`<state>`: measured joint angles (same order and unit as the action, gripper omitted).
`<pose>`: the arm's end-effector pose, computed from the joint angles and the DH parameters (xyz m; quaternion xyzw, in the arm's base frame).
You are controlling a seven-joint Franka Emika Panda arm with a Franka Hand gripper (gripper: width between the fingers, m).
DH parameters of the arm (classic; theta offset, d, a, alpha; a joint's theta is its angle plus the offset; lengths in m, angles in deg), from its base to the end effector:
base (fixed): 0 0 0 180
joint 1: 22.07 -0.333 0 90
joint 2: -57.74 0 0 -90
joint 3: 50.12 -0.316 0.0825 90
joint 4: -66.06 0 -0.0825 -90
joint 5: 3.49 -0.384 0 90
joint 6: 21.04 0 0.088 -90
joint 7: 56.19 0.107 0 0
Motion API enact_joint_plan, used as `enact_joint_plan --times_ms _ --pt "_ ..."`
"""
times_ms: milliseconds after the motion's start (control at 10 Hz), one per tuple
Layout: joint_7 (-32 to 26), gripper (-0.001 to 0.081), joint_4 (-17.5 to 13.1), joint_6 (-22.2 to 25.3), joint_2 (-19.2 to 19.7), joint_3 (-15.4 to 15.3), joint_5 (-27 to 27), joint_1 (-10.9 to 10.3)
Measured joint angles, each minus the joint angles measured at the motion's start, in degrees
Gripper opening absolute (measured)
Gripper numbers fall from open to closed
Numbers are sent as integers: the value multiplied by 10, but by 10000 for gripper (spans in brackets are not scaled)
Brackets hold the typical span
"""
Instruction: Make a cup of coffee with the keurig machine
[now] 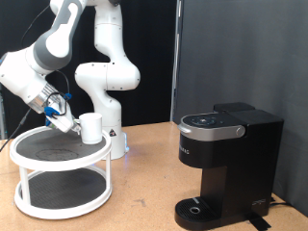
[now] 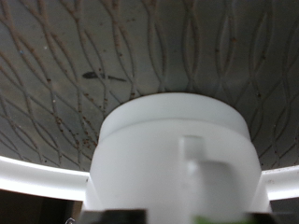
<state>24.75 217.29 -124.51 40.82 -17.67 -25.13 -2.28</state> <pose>0.2429 -0.2449 0.3074 -0.3103 0.8747 0.3394 0.1533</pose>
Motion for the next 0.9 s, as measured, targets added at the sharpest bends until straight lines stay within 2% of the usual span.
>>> enact_joint_plan --times_ms 100,200,300,600,900 --pt "-1 150 0 0 0 0 0 0" --pt "-3 31 0 0 0 0 0 0" --pt "-5 10 0 0 0 0 0 0" --pt "-6 7 -1 11 -2 1 0 1" --pt "-6 7 -18 69 -18 8 0 5"
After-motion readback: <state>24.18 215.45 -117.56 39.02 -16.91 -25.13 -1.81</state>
